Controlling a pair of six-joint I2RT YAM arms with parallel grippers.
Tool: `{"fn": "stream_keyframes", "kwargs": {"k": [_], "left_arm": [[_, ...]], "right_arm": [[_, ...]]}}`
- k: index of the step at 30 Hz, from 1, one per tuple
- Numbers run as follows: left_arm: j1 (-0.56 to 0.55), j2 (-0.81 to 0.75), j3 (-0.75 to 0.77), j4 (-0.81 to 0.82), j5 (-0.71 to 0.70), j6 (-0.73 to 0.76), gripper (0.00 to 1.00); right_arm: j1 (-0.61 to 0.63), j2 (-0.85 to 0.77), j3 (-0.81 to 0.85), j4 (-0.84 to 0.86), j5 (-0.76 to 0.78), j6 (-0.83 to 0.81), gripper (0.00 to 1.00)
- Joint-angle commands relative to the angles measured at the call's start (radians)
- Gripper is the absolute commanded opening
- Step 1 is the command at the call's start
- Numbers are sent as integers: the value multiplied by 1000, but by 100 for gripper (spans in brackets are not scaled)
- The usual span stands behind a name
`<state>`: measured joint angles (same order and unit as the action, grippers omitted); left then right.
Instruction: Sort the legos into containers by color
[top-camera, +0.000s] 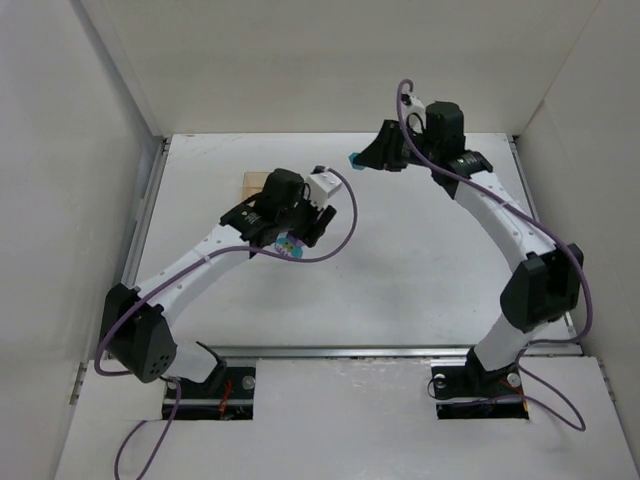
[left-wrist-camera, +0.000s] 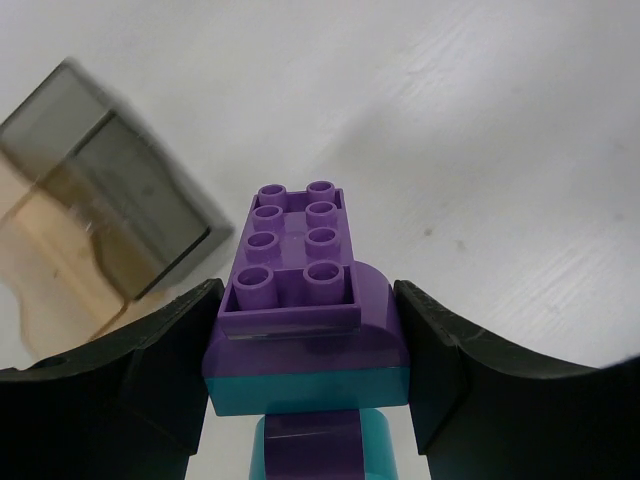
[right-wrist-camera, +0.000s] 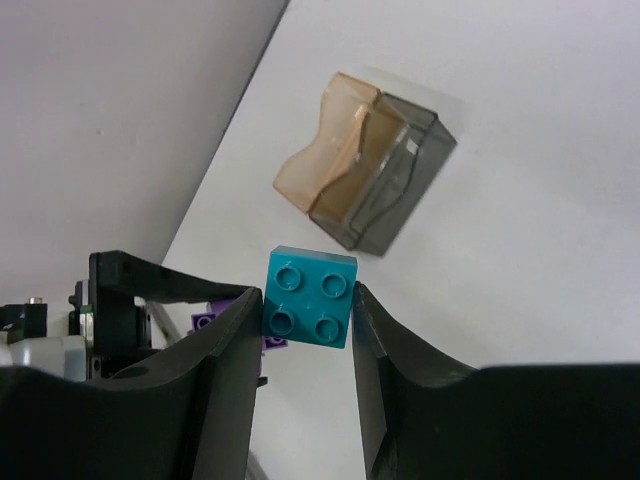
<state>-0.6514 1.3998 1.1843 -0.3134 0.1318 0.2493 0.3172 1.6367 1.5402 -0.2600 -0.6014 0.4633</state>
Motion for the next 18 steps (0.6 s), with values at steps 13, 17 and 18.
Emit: {"fn": "stream_keyframes", "kwargs": {"k": [13, 17, 18], "left_arm": [[358, -318, -225, -49, -230, -88, 0], [369, -344, -261, -39, -219, -79, 0], [369, -355, -261, -39, -207, -70, 0]], "right_arm": [[281, 658, 643, 76, 147, 141, 1], [281, 672, 601, 76, 209, 179, 8], [281, 672, 601, 76, 209, 179, 10]]}}
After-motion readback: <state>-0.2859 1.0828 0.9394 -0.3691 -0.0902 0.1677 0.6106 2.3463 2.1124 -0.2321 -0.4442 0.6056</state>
